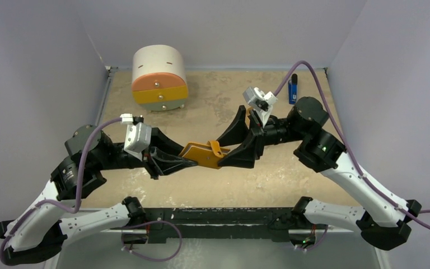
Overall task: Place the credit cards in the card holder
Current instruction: Close the card holder.
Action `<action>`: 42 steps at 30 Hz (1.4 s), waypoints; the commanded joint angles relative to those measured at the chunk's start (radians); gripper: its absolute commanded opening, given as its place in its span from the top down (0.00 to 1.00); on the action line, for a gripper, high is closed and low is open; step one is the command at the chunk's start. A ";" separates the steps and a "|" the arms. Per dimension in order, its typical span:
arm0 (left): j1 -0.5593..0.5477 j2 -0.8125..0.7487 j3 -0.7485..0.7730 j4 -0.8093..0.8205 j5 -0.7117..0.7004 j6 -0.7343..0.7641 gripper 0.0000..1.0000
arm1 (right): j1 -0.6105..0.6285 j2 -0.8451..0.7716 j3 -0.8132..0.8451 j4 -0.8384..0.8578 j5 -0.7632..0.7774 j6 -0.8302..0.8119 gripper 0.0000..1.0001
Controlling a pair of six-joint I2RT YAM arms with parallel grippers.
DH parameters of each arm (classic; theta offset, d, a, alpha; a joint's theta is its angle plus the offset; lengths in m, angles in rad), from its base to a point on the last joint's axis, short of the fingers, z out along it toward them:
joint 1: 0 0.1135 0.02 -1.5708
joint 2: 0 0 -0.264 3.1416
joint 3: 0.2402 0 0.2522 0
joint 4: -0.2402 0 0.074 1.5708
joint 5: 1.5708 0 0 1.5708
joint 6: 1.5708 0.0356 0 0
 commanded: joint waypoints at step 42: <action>-0.001 -0.056 -0.308 0.703 -0.608 -0.630 0.25 | 0.066 -0.092 -0.354 0.846 0.624 0.298 1.00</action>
